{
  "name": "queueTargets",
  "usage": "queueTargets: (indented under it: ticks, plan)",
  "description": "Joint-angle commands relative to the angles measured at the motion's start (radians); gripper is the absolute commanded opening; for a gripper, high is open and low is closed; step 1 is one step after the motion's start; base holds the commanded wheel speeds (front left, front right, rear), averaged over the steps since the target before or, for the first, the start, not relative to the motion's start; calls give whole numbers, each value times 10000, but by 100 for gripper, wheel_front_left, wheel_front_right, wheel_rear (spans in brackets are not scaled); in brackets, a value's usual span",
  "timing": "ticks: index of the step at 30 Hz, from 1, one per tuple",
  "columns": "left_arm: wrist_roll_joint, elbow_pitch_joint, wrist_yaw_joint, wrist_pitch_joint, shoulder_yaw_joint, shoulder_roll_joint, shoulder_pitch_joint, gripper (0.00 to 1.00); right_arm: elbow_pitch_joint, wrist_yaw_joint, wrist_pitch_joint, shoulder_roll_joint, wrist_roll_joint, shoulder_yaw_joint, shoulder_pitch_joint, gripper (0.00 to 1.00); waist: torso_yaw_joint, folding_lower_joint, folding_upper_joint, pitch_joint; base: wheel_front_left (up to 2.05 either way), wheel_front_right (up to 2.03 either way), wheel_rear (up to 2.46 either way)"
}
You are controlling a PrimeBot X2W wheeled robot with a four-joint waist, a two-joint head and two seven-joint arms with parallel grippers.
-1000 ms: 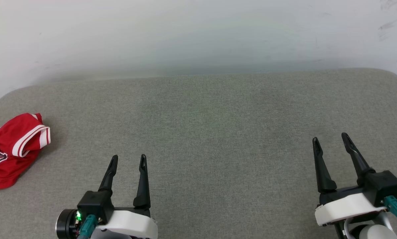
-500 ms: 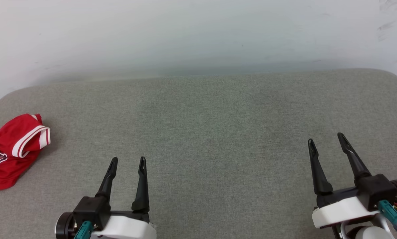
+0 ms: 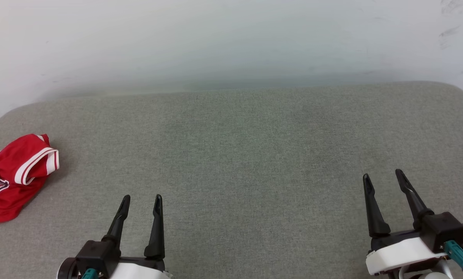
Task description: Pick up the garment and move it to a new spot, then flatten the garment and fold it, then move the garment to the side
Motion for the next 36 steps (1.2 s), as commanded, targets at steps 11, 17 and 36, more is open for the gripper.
queueTargets:
  ticks: [11, 17, 36]
  plan:
    - [225, 231, -136, -147, -192, -21, 52, 100, 363, -6, -140, 11, 247, 22, 84, 100, 11, 0, 0, 12, 0, 0, 0]
    - [270, 220, -163, -147, -204, -21, -38, 100, 330, -7, -138, 11, 342, 57, 161, 100, 241, 0, 0, -1, 0, 0, 0]
    - [196, 127, -55, -147, 437, -19, 186, 100, 213, -7, -138, 11, 330, 951, 369, 100, 2570, 0, 0, -201, 0, 0, 0]
